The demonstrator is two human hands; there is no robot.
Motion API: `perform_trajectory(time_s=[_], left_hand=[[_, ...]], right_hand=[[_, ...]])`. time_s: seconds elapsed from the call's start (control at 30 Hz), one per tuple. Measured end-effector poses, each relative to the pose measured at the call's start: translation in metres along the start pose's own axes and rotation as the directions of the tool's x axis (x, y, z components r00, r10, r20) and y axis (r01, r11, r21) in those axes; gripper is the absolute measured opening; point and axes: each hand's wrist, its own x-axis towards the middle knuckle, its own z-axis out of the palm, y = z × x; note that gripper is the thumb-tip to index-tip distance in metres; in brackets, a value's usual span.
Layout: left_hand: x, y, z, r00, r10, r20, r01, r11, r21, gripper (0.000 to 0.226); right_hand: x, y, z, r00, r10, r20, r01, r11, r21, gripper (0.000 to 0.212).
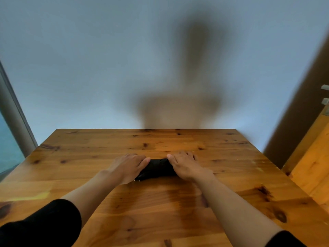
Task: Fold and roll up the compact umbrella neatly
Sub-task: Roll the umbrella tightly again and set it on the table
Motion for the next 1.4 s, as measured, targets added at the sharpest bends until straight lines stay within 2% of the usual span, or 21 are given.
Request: perform_trajectory(time_s=[0.07, 0.13, 0.43, 0.7, 0.77, 0.83, 0.9, 1.1, 1.2, 1.4], left_hand=[[-0.002, 0.001, 0.003, 0.999, -0.001, -0.049, 0.000, 1.000, -0.019, 0.040], [-0.004, -0.001, 0.005, 0.996, -0.006, -0.087, 0.002, 0.999, -0.052, 0.041], [0.000, -0.013, 0.012, 0.990, -0.089, -0.109, 0.062, 0.970, -0.234, 0.041], [-0.004, -0.013, 0.013, 0.949, -0.277, -0.151, 0.180, 0.867, -0.464, 0.043], [-0.003, -0.008, 0.011, 0.922, -0.341, -0.184, 0.199, 0.824, -0.530, 0.045], [-0.003, -0.003, 0.011, 0.901, -0.373, -0.222, 0.211, 0.822, -0.528, 0.050], [-0.004, 0.001, 0.013, 0.901, -0.363, -0.235, 0.228, 0.860, -0.457, 0.049], [-0.004, -0.004, 0.018, 0.879, -0.395, -0.267, 0.232, 0.844, -0.484, 0.052], [-0.004, -0.002, 0.018, 0.877, -0.399, -0.265, 0.224, 0.831, -0.509, 0.051], [-0.004, -0.003, 0.018, 0.880, -0.402, -0.255, 0.219, 0.817, -0.533, 0.052]], right_hand=[[0.003, 0.005, 0.006, 1.000, 0.015, 0.014, -0.015, 0.999, -0.032, 0.056], [0.004, 0.008, 0.007, 0.999, 0.012, 0.039, -0.012, 1.000, 0.017, 0.050], [0.004, 0.016, 0.008, 0.999, -0.030, 0.028, 0.028, 0.996, 0.079, 0.041], [0.007, 0.012, 0.005, 0.999, -0.014, -0.032, 0.019, 0.991, 0.132, 0.043], [0.005, 0.004, 0.006, 0.997, -0.021, -0.072, 0.029, 0.993, 0.111, 0.053], [0.004, -0.005, 0.011, 0.998, -0.017, -0.066, 0.018, 1.000, 0.003, 0.061], [0.007, -0.009, 0.016, 0.998, 0.008, -0.056, -0.011, 0.998, -0.059, 0.059], [0.013, -0.002, 0.020, 0.993, 0.067, -0.093, -0.056, 0.992, 0.116, 0.036], [0.016, -0.002, 0.021, 0.990, 0.089, -0.111, -0.067, 0.980, 0.186, 0.037], [0.019, 0.001, 0.022, 0.988, 0.090, -0.126, -0.062, 0.975, 0.212, 0.040]])
